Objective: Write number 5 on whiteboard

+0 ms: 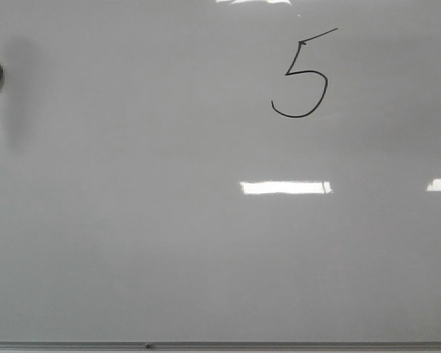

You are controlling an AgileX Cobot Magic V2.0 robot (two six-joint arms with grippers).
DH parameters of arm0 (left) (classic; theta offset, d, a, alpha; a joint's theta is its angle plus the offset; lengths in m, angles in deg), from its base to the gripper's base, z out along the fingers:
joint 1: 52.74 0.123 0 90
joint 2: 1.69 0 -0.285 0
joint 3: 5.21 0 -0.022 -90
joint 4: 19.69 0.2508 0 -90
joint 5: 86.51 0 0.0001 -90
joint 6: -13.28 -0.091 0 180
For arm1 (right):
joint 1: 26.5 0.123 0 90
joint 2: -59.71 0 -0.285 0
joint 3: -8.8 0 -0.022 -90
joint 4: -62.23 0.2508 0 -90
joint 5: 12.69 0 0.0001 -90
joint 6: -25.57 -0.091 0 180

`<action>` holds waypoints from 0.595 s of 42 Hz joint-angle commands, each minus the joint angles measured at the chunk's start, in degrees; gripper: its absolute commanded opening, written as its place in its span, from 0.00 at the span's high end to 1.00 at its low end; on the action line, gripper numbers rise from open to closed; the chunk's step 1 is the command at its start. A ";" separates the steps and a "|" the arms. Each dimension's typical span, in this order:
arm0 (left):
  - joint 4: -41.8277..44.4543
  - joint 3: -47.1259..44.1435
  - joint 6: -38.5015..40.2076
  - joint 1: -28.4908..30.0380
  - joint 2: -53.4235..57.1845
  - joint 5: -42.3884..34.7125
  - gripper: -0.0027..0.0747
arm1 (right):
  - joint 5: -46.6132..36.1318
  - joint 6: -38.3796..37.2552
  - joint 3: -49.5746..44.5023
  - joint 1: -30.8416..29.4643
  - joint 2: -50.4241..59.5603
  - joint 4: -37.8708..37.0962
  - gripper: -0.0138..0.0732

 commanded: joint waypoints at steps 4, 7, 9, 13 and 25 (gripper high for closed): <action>-0.61 -0.37 -0.12 0.03 0.74 -4.94 0.99 | -3.58 -0.14 1.76 -0.32 -0.25 -0.27 0.92; -0.61 -0.37 -0.12 0.03 0.74 -4.94 0.99 | -3.58 -0.14 1.76 -0.32 -0.25 -0.27 0.92; -0.61 -0.37 -0.12 0.03 0.74 -4.94 0.99 | -3.58 -0.14 1.76 -0.32 -0.25 -0.27 0.92; -0.61 -0.37 -0.12 0.03 0.74 -4.94 0.99 | -3.58 -0.14 1.76 -0.32 -0.25 -0.27 0.92; -0.61 -0.37 -0.12 0.03 0.74 -4.94 0.99 | -4.55 -0.14 0.17 -1.51 2.48 -0.18 0.92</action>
